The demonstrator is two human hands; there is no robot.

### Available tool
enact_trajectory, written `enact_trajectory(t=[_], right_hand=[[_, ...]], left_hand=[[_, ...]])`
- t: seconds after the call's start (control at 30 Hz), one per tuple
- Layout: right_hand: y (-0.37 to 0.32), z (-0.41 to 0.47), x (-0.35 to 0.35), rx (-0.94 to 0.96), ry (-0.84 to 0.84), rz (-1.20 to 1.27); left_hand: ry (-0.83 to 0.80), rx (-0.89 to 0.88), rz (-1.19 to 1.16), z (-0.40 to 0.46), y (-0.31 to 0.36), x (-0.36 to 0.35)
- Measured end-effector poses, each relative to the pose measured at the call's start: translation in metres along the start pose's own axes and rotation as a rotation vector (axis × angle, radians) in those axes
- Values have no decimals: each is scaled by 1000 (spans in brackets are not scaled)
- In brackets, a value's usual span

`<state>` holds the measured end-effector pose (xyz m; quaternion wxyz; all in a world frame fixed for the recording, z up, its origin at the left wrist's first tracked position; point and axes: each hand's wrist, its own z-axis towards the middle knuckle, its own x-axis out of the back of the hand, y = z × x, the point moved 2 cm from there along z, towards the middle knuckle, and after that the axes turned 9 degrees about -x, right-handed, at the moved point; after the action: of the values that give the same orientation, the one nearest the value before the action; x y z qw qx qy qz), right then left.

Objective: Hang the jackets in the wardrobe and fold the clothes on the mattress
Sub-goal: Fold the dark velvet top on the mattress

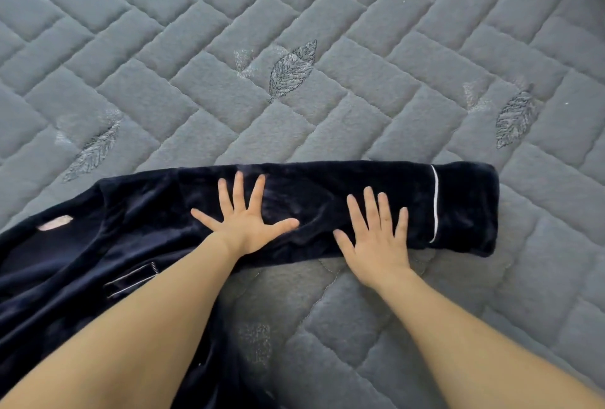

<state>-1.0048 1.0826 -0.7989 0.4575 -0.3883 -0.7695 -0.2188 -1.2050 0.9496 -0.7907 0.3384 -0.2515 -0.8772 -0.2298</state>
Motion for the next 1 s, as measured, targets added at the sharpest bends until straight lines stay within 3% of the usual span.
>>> enact_trajectory(t=[0.27, 0.37, 0.5, 0.63, 0.73, 0.87, 1.0], right_hand=[[8, 17, -4, 17, -66, -74], [-3, 5, 2, -86, -53, -131], [-29, -64, -17, -250, -50, -33], [-70, -151, -60, -175, -207, 82], [-101, -194, -75, -10, -240, 205], [-119, -234, -73, 221, -277, 236], [-113, -264, -69, 38, -541, 528]], left_hand=[[23, -30, 24, 2, -1, -1], [-13, -69, -82, -1, -7, 6], [65, -181, -208, -18, -21, 6], [252, -271, -121, -85, -73, -25], [326, -146, -74, -150, -129, -64], [266, 1, -28, -208, -182, -107], [240, -119, 147, -258, -200, -143]])
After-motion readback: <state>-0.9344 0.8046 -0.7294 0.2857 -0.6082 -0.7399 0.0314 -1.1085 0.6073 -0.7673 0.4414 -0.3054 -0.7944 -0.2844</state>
